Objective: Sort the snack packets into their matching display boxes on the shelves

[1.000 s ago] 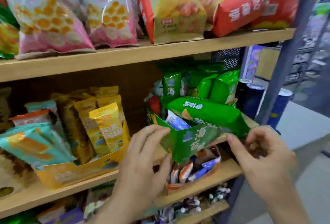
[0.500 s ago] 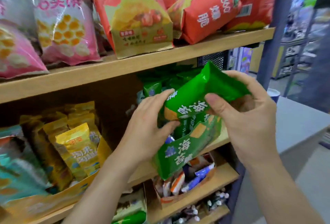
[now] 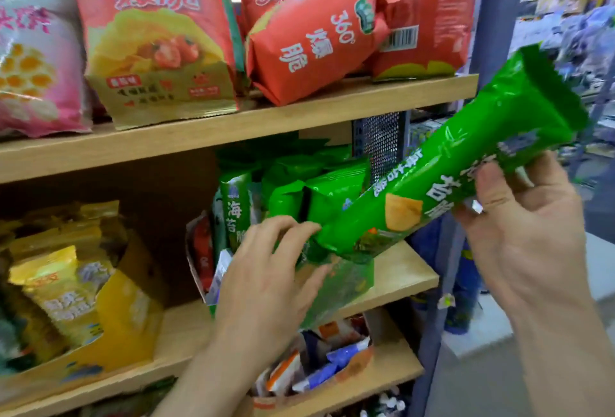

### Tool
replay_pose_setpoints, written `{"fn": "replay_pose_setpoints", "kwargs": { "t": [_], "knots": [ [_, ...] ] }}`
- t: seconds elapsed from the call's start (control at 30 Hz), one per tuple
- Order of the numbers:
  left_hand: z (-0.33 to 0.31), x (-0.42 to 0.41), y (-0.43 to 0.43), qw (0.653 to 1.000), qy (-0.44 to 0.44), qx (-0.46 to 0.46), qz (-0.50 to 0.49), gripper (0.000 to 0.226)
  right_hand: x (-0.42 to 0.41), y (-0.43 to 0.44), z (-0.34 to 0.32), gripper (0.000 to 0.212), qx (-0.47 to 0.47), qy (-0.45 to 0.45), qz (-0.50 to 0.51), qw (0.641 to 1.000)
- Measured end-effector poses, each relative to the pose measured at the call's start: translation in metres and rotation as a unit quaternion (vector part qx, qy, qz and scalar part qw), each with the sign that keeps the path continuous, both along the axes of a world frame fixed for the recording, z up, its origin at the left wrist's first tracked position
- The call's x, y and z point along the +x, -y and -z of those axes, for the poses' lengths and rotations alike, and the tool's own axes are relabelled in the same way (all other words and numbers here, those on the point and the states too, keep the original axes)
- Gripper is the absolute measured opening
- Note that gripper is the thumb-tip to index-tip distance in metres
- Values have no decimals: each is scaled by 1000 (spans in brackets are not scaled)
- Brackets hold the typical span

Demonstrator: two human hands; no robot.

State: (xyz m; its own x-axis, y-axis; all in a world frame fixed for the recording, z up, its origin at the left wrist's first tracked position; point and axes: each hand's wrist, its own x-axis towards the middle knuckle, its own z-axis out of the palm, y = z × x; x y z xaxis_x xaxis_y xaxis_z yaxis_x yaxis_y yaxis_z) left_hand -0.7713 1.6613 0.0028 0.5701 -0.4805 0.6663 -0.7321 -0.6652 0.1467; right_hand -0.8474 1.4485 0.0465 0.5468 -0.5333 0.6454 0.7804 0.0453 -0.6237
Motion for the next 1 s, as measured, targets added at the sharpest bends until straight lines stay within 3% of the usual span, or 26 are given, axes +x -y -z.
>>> {"fn": "replay_pose_setpoints", "kwargs": {
  "t": [0.1,0.27,0.37,0.47,0.57,0.63,0.8,0.9,1.0],
  "knots": [
    [10,-4,8,995,-67,-10,-75,46,5,35,2,39,-42,-31,10,999],
    [11,-16,-4,987,-23,-27,-156,17,16,64,9,37,-89,-43,-20,995],
    [11,-22,-22,966,-50,11,-253,20,18,68,6,35,-106,-39,-38,993],
    [2,-32,-27,951,10,46,-305,19,20,69,4,33,-101,-30,-32,994],
    [-11,-50,-8,954,138,1,-266,18,20,65,8,37,-101,-17,-29,994],
    [-20,-56,11,959,169,-24,-227,20,17,62,10,39,-88,-9,-44,995],
    [-26,-31,19,951,88,79,-285,67,9,63,3,39,-71,7,-68,995],
    [-29,-14,9,947,85,92,-295,68,8,58,-5,47,-68,10,-103,992],
    [-34,-1,-3,957,69,72,-272,63,13,45,-13,40,-66,20,-127,989]
  ]
}}
